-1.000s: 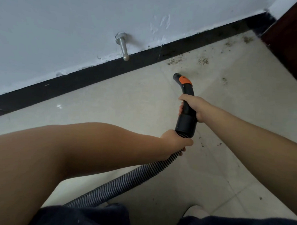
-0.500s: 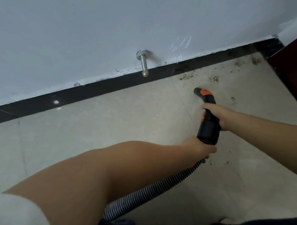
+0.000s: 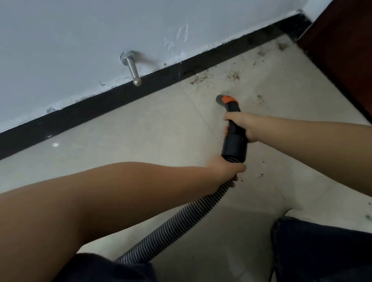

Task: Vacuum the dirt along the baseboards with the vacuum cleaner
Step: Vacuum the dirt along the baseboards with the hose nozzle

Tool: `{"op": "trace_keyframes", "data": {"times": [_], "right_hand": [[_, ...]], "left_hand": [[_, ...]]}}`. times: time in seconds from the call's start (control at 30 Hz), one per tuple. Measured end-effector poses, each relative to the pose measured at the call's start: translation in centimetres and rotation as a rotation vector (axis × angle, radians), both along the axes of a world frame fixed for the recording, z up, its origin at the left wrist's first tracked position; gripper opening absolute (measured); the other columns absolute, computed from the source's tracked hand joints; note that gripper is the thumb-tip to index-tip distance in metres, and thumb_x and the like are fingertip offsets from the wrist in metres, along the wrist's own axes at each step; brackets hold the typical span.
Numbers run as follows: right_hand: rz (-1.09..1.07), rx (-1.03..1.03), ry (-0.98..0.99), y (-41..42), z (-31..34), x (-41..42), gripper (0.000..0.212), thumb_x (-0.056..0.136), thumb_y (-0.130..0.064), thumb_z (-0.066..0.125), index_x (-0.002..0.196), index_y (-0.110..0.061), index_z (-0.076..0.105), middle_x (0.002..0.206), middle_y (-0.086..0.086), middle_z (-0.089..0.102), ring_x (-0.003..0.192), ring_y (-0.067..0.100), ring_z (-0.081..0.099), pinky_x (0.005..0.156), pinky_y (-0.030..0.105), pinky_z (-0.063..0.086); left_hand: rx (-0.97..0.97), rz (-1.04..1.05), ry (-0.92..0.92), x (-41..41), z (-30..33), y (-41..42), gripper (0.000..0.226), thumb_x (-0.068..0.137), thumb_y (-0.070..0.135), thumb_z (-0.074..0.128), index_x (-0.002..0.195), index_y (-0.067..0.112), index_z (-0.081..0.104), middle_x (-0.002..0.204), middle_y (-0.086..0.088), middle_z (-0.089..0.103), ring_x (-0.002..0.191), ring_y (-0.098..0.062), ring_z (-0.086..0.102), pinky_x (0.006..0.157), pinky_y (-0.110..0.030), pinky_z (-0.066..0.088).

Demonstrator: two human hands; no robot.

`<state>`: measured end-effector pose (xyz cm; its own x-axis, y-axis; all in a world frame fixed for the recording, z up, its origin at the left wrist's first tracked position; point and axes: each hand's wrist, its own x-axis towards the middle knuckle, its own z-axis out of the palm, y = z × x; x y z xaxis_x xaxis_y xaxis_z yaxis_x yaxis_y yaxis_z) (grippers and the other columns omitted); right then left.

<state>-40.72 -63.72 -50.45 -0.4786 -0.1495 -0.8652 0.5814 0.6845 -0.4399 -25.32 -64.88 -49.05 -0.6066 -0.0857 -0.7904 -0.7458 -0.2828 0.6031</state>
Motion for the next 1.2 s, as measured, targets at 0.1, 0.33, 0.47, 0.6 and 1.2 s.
{"op": "trace_keyframes", "data": {"times": [0.1,0.33,0.47,0.6,1.2], "right_hand": [[0.012,-0.009,0.000,0.1,0.1,-0.5,0.021,0.092,-0.022,0.058,0.104,-0.009,0.046,0.046,0.006,0.057,0.033,0.016,0.054,0.040,0.023,0.050],[0.054,-0.062,-0.037,0.7,-0.4,-1.7,0.025,0.093,-0.021,0.057,0.109,-0.008,0.043,0.050,0.007,0.058,0.049,0.018,0.054,0.056,0.033,0.050],[0.072,-0.088,-0.065,1.8,-1.0,-3.6,0.020,0.093,-0.021,0.056,0.102,-0.008,0.044,0.063,0.008,0.057,0.043,0.016,0.055,0.056,0.032,0.050],[0.066,-0.122,-0.077,2.7,-1.6,-5.8,0.018,0.092,-0.021,0.058,0.094,-0.010,0.044,0.065,0.009,0.057,0.050,0.018,0.055,0.057,0.034,0.050],[-0.012,-0.273,-0.105,4.4,-2.3,-8.6,0.017,0.090,-0.015,0.060,0.089,-0.008,0.045,0.066,0.011,0.055,0.049,0.022,0.053,0.056,0.033,0.050]], "left_hand": [[-0.004,0.019,-0.009,-0.6,-0.1,0.3,0.030,0.084,0.020,0.069,0.107,0.006,0.054,0.071,-0.006,0.059,0.056,-0.018,0.056,0.062,-0.029,0.053],[-0.053,0.054,-0.039,-1.9,-0.3,1.4,0.030,0.084,0.018,0.069,0.106,0.005,0.054,0.073,-0.006,0.059,0.058,-0.017,0.056,0.058,-0.027,0.053],[-0.075,0.056,-0.065,-3.7,-0.3,2.7,0.027,0.084,0.017,0.069,0.104,0.006,0.054,0.072,-0.006,0.059,0.056,-0.015,0.056,0.054,-0.023,0.053],[-0.125,0.074,-0.093,-5.7,-0.6,4.0,0.030,0.084,0.018,0.069,0.108,0.004,0.055,0.072,-0.006,0.060,0.054,-0.015,0.056,0.050,-0.021,0.052],[-0.295,0.088,-0.194,-9.8,-1.8,6.1,0.029,0.081,0.021,0.071,0.103,0.010,0.055,0.073,-0.004,0.063,0.059,-0.016,0.059,0.066,-0.028,0.055]]}}
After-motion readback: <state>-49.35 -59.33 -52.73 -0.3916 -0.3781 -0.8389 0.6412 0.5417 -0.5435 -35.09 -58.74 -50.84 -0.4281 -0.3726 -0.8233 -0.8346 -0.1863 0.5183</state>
